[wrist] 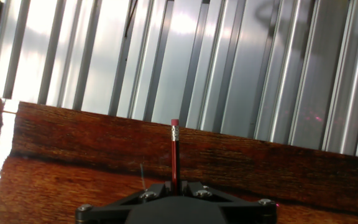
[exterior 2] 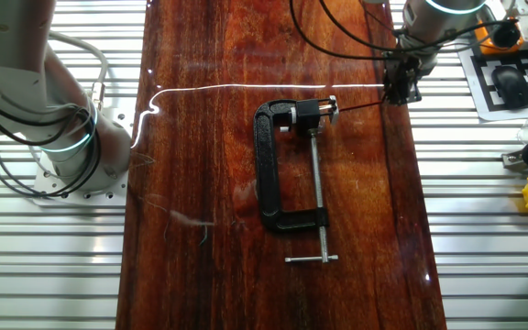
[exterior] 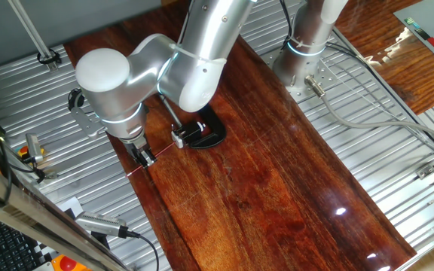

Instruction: Insert the pencil into the pencil sharpener

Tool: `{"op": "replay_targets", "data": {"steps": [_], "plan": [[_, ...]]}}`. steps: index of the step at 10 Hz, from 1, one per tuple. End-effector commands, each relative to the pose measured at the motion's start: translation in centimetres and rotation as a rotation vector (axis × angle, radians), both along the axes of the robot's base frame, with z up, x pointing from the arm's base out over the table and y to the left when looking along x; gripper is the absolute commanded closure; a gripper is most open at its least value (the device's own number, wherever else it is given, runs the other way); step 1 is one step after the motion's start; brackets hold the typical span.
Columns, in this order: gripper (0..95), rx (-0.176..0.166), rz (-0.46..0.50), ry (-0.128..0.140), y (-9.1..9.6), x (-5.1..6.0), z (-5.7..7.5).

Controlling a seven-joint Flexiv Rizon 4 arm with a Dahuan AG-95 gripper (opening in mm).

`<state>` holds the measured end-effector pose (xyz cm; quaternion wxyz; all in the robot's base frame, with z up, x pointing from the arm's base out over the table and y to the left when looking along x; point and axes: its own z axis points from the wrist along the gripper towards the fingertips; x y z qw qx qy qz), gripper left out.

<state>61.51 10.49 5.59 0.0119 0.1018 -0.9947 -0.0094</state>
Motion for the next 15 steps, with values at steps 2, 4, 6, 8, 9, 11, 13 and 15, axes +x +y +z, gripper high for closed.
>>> {"op": "replay_targets", "data": {"steps": [2, 4, 6, 8, 9, 11, 13, 15], "plan": [[95.0, 0.000, -0.001, 0.009, 0.0, -0.1, 0.1], [95.0, 0.000, -0.003, 0.013, -0.1, -0.1, 0.1], [95.0, 0.000, -0.011, 0.016, -0.2, -0.3, 0.0], [95.0, 0.000, -0.015, 0.019, -0.3, -0.4, 0.1], [95.0, 0.001, -0.016, 0.020, -0.4, -0.5, 0.1], [95.0, 0.001, -0.019, 0.021, -0.4, -0.8, 0.2], [95.0, 0.001, -0.020, 0.022, -0.6, -1.2, 0.1], [95.0, 0.001, -0.026, 0.023, -0.7, -1.4, -0.1]]}}
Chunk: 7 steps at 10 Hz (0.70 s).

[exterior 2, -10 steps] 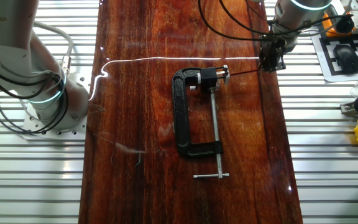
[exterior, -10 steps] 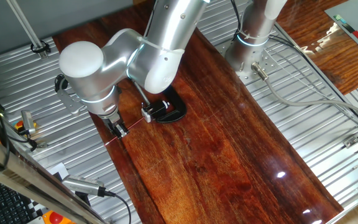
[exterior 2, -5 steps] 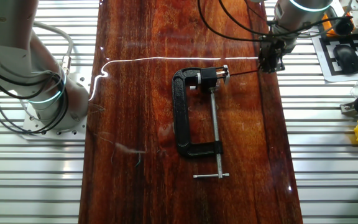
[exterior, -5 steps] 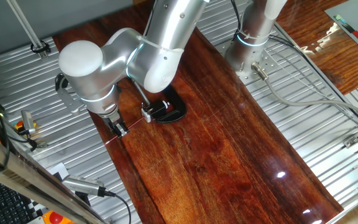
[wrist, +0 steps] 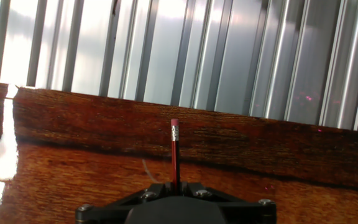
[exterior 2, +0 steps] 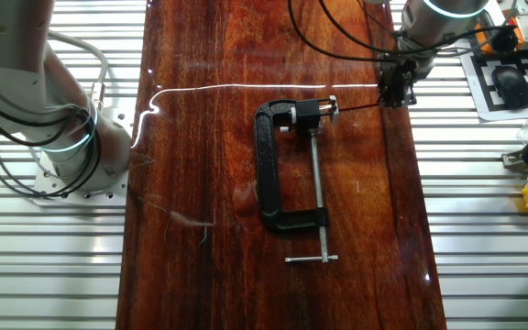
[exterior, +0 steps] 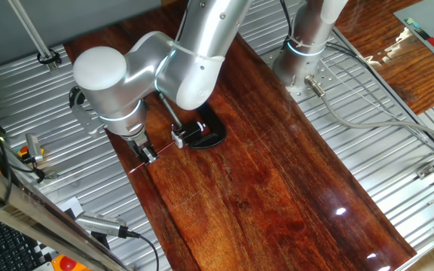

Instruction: Insert the pencil into the pencil sharpener

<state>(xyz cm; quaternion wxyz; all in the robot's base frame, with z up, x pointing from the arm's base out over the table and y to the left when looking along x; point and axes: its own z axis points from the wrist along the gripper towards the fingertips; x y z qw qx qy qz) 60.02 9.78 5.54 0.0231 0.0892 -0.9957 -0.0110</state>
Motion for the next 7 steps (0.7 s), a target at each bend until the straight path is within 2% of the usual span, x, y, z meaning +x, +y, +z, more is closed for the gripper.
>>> {"op": "replay_targets", "data": {"steps": [1, 7], "plan": [[95.0, 0.000, -0.005, 0.002, -0.02, -0.06, -0.08], [95.0, -0.002, -0.032, 0.020, -0.13, -0.53, -0.07]]}}
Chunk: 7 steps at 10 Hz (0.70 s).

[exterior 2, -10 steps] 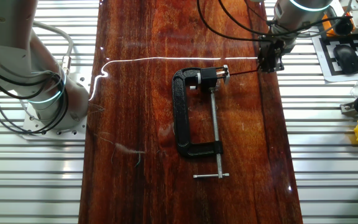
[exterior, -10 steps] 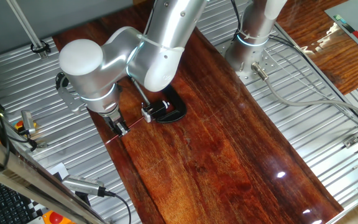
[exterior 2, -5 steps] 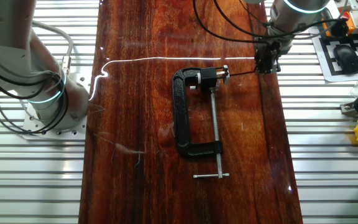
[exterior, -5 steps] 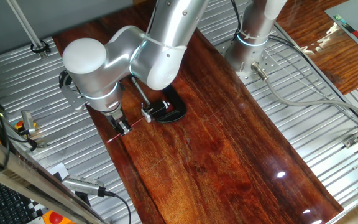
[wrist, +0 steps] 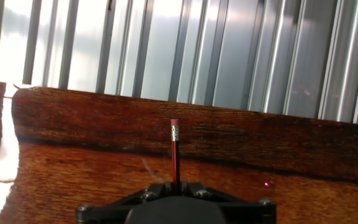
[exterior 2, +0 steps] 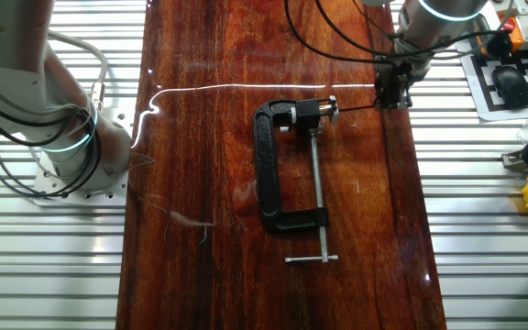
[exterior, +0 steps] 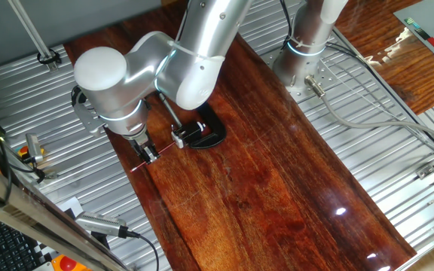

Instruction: Insert the pencil into the pencil sharpener

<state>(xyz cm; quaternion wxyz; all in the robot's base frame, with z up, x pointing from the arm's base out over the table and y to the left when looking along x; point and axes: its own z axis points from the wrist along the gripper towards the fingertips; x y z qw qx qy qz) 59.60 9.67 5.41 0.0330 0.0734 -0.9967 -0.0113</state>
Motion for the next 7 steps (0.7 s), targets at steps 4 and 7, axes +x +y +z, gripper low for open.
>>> {"op": "replay_targets", "data": {"steps": [4, 7], "plan": [[95.0, 0.000, 0.000, -0.002, -0.3, -1.4, 0.0], [95.0, 0.000, 0.000, -0.002, -0.5, -2.2, -0.2]]}}
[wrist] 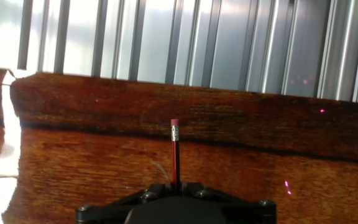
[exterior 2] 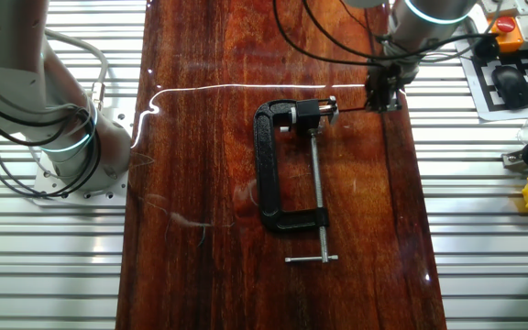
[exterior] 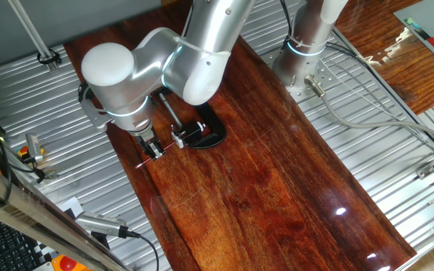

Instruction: Insert the pencil into the pencil sharpener

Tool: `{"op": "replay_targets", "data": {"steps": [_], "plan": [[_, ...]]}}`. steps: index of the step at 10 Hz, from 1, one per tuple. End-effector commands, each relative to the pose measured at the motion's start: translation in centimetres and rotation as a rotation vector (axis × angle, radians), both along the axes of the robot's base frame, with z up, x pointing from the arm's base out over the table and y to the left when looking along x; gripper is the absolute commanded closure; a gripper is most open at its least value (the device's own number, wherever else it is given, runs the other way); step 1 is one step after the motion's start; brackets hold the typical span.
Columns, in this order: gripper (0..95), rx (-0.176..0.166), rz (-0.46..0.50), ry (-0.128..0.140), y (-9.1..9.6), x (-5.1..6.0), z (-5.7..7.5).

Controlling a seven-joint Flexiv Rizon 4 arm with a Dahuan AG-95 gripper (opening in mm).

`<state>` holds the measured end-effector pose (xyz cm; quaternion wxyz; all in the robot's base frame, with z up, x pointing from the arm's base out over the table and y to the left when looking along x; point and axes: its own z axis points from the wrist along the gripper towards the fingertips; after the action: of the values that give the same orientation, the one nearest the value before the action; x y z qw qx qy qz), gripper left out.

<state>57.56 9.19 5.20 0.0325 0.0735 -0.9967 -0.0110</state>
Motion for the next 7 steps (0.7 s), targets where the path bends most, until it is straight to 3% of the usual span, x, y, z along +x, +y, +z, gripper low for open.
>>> {"op": "replay_targets", "data": {"steps": [1, 7], "plan": [[95.0, 0.000, 0.000, 0.001, 0.0, -0.2, 0.1], [95.0, -0.001, -0.005, 0.004, -0.2, -1.8, 0.2]]}}
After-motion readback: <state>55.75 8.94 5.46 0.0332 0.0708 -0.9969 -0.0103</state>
